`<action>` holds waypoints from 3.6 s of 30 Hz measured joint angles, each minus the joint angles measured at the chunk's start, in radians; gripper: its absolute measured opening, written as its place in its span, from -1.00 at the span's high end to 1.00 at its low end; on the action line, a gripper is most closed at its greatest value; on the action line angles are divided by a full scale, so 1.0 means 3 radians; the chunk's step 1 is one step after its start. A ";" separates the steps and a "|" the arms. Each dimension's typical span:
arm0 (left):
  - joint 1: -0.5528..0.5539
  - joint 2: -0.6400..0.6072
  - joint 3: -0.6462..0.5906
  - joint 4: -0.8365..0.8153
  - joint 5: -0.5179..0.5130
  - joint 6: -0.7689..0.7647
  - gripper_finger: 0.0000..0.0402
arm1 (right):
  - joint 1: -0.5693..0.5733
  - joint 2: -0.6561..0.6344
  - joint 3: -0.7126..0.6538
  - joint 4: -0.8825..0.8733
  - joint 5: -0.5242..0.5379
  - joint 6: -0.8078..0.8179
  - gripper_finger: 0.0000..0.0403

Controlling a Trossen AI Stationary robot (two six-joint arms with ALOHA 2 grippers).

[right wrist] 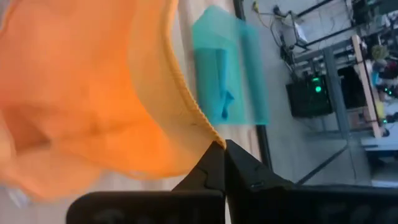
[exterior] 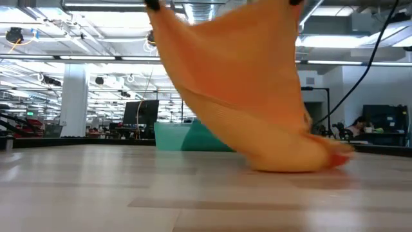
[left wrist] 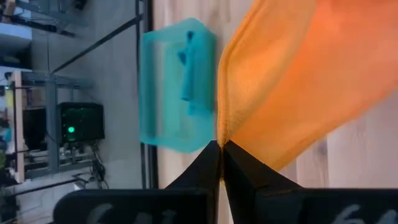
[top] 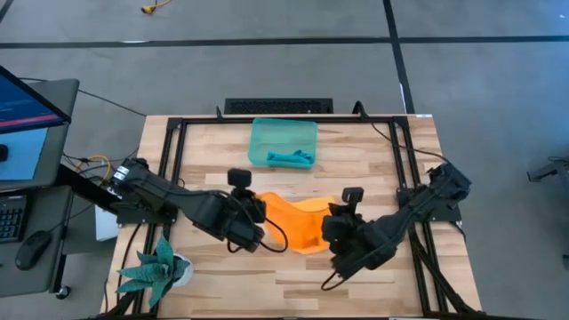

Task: Roll microfiber towels into tight, uniform cylinder then place into a basket
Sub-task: Fold the yellow microfiber cloth

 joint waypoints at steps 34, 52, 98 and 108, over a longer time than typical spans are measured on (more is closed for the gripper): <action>0.0339 0.0171 0.1450 -0.0269 -0.1852 0.1263 0.99 | -0.0183 -0.0995 0.0266 -0.0011 -0.0033 0.0194 0.98; -0.0101 0.0712 0.1487 -0.0268 -0.1378 0.1901 1.00 | 0.0140 -0.1052 0.0225 -0.0014 0.0104 0.0295 0.98; -0.0644 0.0161 0.1721 -0.0269 0.0788 -0.1290 1.00 | 0.1139 -0.0943 0.0196 0.0381 -0.0125 0.1024 0.96; -0.0114 0.0172 0.0337 -0.0231 0.0313 -0.0930 1.00 | 0.0703 -0.0781 -0.0770 0.0079 -0.0111 0.1759 0.96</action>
